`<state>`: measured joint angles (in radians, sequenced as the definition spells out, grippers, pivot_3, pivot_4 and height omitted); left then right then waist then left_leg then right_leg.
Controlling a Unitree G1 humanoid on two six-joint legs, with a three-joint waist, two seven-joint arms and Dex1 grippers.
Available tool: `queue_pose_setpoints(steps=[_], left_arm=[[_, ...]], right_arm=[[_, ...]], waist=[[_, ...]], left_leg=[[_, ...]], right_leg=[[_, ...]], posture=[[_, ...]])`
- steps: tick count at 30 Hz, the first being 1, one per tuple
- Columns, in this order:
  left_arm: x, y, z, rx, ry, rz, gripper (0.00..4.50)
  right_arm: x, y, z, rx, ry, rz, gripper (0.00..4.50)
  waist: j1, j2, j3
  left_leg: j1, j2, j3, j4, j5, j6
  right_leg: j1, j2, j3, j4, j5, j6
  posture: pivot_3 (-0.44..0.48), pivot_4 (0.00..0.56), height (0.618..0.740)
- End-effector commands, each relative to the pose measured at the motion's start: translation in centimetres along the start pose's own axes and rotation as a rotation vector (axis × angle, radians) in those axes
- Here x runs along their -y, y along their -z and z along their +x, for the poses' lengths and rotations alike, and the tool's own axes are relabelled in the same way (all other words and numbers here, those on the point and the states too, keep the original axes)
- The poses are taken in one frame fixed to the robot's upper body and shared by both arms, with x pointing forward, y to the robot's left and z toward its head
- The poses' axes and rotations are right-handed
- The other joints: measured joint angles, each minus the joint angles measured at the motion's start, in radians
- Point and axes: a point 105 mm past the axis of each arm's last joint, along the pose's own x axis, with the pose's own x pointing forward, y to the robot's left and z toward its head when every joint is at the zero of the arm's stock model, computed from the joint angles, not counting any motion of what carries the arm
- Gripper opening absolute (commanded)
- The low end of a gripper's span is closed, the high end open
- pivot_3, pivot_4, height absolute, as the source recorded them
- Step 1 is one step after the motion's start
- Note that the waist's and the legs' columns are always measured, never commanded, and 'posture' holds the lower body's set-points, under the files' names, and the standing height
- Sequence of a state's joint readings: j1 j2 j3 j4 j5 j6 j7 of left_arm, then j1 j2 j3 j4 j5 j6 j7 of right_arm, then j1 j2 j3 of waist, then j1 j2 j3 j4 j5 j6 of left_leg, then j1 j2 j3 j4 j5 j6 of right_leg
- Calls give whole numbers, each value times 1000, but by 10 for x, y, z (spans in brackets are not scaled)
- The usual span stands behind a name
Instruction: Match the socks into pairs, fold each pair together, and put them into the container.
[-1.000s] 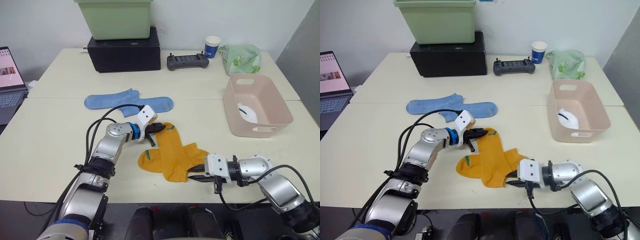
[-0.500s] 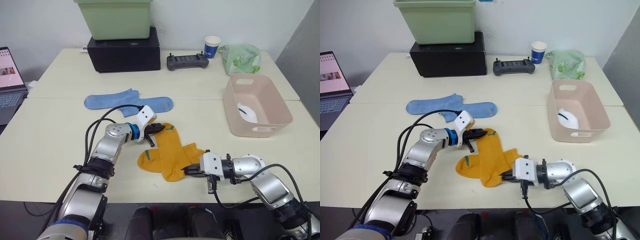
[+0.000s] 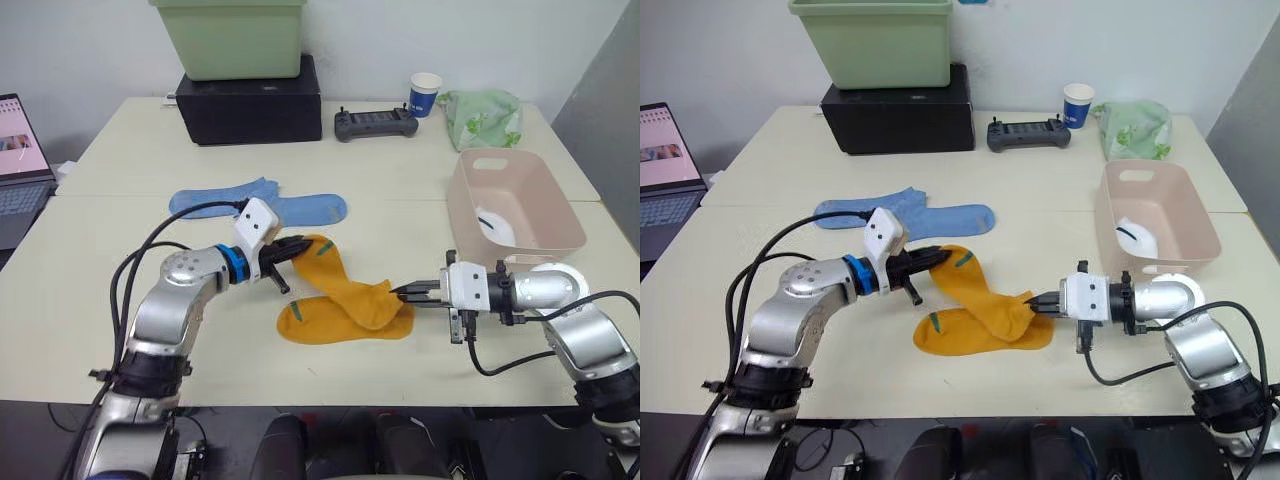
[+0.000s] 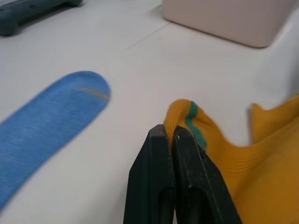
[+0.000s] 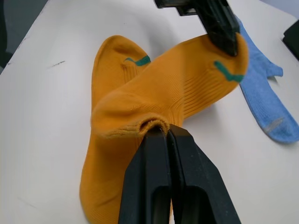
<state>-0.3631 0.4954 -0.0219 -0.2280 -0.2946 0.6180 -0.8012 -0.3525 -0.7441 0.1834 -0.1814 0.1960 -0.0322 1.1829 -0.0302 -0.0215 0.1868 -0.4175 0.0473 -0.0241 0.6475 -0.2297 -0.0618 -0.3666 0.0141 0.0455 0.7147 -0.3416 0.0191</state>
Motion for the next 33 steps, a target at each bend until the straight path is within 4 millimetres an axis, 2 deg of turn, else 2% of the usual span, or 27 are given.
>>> queue_pose_setpoints(steps=[1, 5, 6, 9, 12, 16, 20, 24, 30, 33], left_arm=[[17, -8, -10, 66, -53, -53, 0], [20, 10, -20, 62, -153, -98, 0], [19, 15, -22, 61, -183, -114, 0], [19, 18, -24, 76, -215, -131, 0], [19, 16, -24, 91, -217, -130, 0], [16, 16, -26, 93, -214, -129, 0], [14, 18, -26, 80, -197, -104, 0], [12, 18, -25, 80, -191, -94, 0], [13, 16, -23, 76, -164, -71, 0], [13, 14, -23, 80, -169, -69, 0]], right_arm=[[-3, 6, -2, -7, -76, -64, 72], [-10, 16, 2, 2, -130, -50, 72], [-15, 18, 2, -2, -151, -24, 262], [-22, 22, -3, -19, -179, 21, 998], [-24, 26, -22, -71, -142, 137, 2058], [-28, 20, -42, -20, -7, 549, 3487], [-44, 19, -48, -14, 93, 897, 3487], [-53, 11, -36, 22, 123, 1186, 3487], [-57, 3, -10, 37, 130, 1306, 3487], [-61, 6, 3, 1, 146, 1318, 3487]], waist=[[0, 0, 0], [0, 0, 0], [0, 0, 0], [1, 0, 0], [9, 0, 0], [12, 0, 0], [8, 0, 0], [-1, 0, 0], [0, 0, 0], [1, 0, 0]], left_leg=[[0, 0, 0, 0, 0, 0], [0, 0, -1, 0, 0, 0], [1, 0, 0, 0, 0, 0], [1, 0, -1, 0, 0, 0], [1, -1, -1, 0, 0, 0], [1, -1, -1, 0, 0, 0], [3, -1, -1, -1, 0, 0], [3, -1, -1, -1, 0, 0], [2, -2, 0, -1, 0, 0], [1, -2, 0, -1, 0, 0]], right_leg=[[0, 0, 0, 0, 0, 0], [1, -1, 0, 0, 0, 0], [1, -1, 0, 0, 0, 0], [1, -2, 0, 0, 0, 0], [2, -2, -1, 0, 0, 0], [4, -2, 0, -2, 0, 0], [6, -2, -1, -2, 0, 0], [5, -1, 0, -2, 0, 0], [4, 2, -1, -3, 0, 0], [4, 2, -1, -3, 0, 0]], posture=[[0, 150, 740], [0, 150, 740], [0, 150, 740], [0, 150, 740], [0, 150, 740], [0, 150, 740], [0, 150, 740], [0, 150, 740], [0, 150, 740], [0, 150, 740]])
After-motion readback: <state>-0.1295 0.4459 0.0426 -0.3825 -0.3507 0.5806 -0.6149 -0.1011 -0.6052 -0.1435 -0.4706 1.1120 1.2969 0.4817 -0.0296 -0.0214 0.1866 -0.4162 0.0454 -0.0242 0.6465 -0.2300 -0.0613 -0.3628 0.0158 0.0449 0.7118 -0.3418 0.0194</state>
